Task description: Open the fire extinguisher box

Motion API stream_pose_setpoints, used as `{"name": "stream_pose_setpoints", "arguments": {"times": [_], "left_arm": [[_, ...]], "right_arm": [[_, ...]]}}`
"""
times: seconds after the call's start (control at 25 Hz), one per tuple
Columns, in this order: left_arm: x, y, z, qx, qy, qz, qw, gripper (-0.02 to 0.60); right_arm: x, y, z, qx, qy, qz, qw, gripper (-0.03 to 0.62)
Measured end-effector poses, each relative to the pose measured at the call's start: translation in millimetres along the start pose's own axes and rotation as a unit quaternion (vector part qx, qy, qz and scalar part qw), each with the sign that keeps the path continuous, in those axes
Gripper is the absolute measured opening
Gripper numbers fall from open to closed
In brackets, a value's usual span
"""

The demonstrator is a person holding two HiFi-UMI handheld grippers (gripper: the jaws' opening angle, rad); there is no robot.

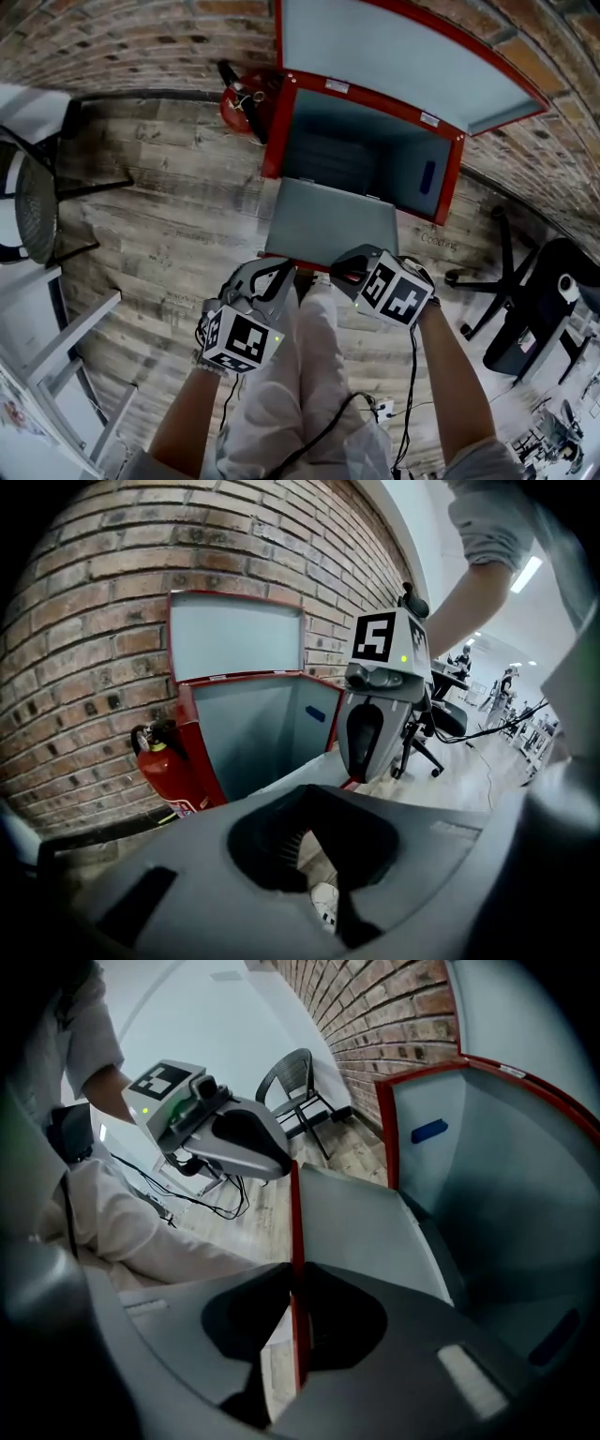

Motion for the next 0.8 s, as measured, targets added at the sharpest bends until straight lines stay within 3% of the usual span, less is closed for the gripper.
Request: {"name": "stream_pose_setpoints", "arguments": {"times": [0.44,0.8], "left_arm": [[2,2,-2,-0.008,-0.008,0.015,0.9998,0.000],[-15,6,-4,0.006,-0.015,0.034,0.9993,0.000]], "right_arm": [[-57,43,-15,0.000,-0.016,-0.038,0.999,0.049],[-105,80,-10,-0.009,-0.020,-0.060,0.998,0.048]]}}
Point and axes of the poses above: the fingertips, and each gripper's own axes: x backward along the fingers, z to its right, y out of its underside, the point moved 1 cm from there along x, backward along the fingers, and after that the axes turned 8 degrees about z, right-handed, at the moved point
